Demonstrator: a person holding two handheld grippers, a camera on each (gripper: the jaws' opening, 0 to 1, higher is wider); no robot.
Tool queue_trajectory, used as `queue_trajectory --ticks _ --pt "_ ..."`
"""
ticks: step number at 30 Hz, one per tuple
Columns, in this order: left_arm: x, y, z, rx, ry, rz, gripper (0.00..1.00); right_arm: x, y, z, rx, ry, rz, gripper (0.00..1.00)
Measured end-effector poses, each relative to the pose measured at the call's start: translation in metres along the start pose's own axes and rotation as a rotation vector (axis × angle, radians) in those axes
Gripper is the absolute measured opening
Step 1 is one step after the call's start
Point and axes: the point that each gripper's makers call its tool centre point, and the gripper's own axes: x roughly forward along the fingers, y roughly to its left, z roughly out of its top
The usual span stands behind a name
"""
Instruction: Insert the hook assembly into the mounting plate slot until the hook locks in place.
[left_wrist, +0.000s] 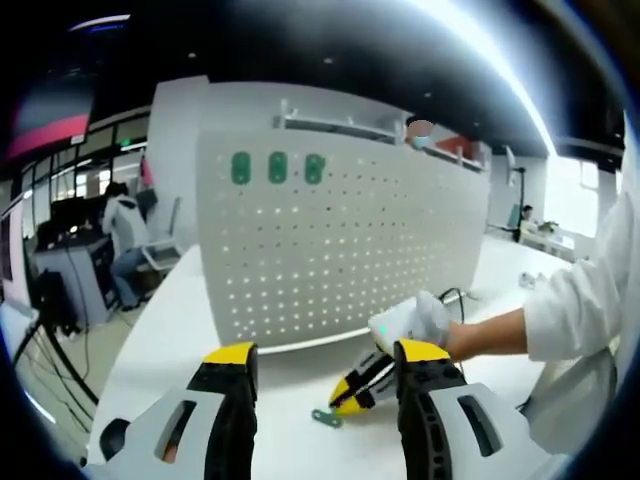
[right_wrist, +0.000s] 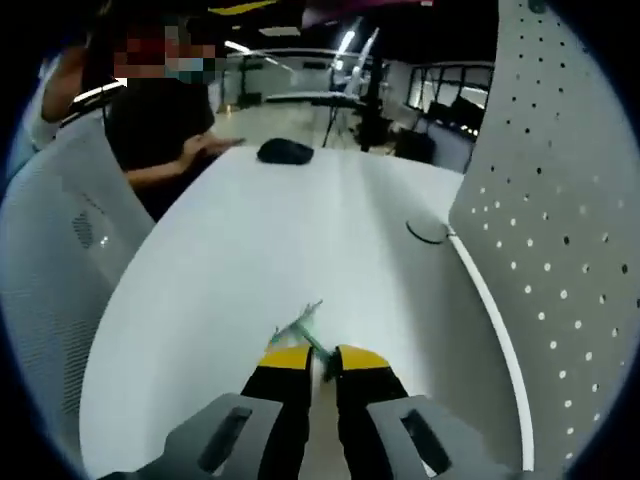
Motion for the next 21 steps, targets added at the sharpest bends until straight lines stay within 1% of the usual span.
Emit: queue_trajectory --ticks 2,3,6,10,15,21 --pt "0.000 0.000 0.000 -0.001 0.001 0.001 0.56 -0.001 0.005 0.000 -0.021 0.002 0.003 0.01" --pt "0.000 0.000 0.000 -0.001 0.001 0.001 0.56 -0.001 0.003 0.001 -0.026 -0.002 -0.009 0.01" --pt "0.000 0.000 -0.001 0.000 0.004 -0.002 0.56 -0.002 0.006 0.000 0.005 0.001 0.000 0.01" --pt "0.000 -0.001 -0.001 0.005 0.004 -0.005 0.56 -0.004 0.012 0.000 0.004 0.003 -0.001 0.01" --pt "-0.002 0.000 -0.004 0.005 0.008 -0.005 0.56 -0.013 0.011 0.004 -0.015 0.000 -0.035 0.01" --pt "-0.001 -0.004 -0.011 0.014 0.021 -0.018 0.54 -0.030 0.006 0.013 0.006 -0.017 -0.080 0.00"
